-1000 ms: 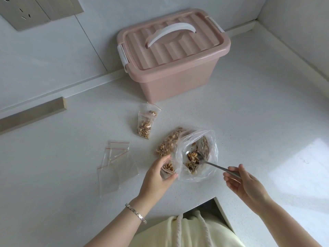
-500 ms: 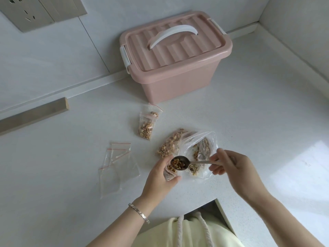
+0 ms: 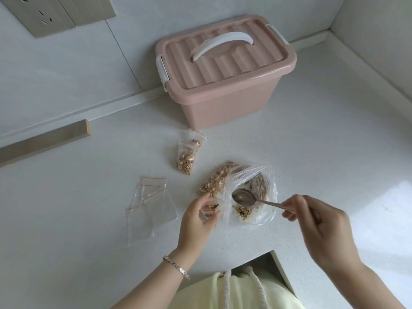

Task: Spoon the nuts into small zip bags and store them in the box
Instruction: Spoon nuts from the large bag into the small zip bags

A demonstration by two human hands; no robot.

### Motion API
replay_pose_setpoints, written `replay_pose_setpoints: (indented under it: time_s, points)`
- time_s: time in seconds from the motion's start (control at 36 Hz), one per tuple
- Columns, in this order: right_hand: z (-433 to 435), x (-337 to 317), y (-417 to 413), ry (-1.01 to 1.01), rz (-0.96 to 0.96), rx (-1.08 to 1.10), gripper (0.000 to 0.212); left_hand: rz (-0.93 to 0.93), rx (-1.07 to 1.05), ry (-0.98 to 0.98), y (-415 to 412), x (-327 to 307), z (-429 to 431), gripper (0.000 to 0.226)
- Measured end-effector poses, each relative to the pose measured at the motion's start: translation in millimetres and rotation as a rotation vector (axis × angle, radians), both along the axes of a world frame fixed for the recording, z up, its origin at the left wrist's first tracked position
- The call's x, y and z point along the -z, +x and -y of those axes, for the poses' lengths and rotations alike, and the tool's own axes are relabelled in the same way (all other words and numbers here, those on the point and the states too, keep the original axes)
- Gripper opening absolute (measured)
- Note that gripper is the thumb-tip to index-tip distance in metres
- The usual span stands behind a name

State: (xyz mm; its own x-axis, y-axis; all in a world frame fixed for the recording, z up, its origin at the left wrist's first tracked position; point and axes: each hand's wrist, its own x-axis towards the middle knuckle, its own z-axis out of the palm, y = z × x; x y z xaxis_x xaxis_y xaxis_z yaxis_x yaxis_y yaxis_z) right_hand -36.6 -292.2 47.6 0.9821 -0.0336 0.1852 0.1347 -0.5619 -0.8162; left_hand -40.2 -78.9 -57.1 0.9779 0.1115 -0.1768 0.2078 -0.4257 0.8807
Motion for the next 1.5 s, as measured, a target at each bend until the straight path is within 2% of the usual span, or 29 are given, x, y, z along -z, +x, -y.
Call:
replay_pose_setpoints:
  time_s: [0.19,0.33,0.47,0.53,0.61,0.67,0.72,0.81,0.89,1.0,1.06,1.14,1.19,1.28,1.39,1.5]
  points:
    - [3,5,5,-0.028,-0.111,0.117,0.055,0.04,-0.298,-0.036,27,-6,-18,0.044]
    - [0,11,5,-0.059,-0.128,0.11,0.062,0.051,-0.342,0.155,76,-12,-31,0.041]
    - [-3,16,3,-0.052,-0.159,0.112,0.062,-0.012,-0.328,0.265,113,-5,-38,0.042]
    - [-4,18,1,-0.055,-0.16,0.105,0.06,-0.045,-0.298,0.267,122,-5,-38,0.052]
    - [-4,22,1,-0.085,-0.162,0.105,0.063,-0.091,-0.235,0.188,123,-6,-40,0.084]
    - [-3,24,1,-0.109,-0.169,0.101,0.069,-0.088,-0.189,0.207,114,-8,-45,0.092]
    - [-1,26,1,-0.127,-0.182,0.099,0.073,-0.045,-0.166,0.254,99,-10,-53,0.087]
    - [-2,29,2,-0.15,-0.181,0.087,0.071,-0.022,-0.176,0.415,70,-6,-71,0.064]
    - [-6,28,4,-0.139,-0.174,0.061,0.07,-0.164,-0.171,0.582,48,4,-88,0.051]
    - [-11,22,8,-0.113,-0.132,0.022,0.064,-0.431,-0.013,0.778,39,12,-95,0.057]
    - [-12,18,9,-0.099,-0.12,0.008,0.064,-0.465,0.026,0.827,38,15,-96,0.056]
    - [-13,14,9,-0.082,-0.102,-0.002,0.063,-0.424,0.006,0.854,38,16,-95,0.041]
    - [-12,11,8,-0.065,-0.091,0.003,0.061,-0.379,-0.035,0.79,37,11,-94,0.026]
    - [-11,8,7,0.007,-0.069,-0.007,0.056,-0.303,-0.144,0.543,36,-12,-88,0.009]
    - [-15,-1,5,0.118,-0.087,-0.03,0.056,-0.18,-0.227,0.288,33,-55,-69,0.028]
    - [-29,-14,4,0.177,-0.13,-0.147,0.046,-0.113,-0.248,0.034,25,-89,-38,0.028]
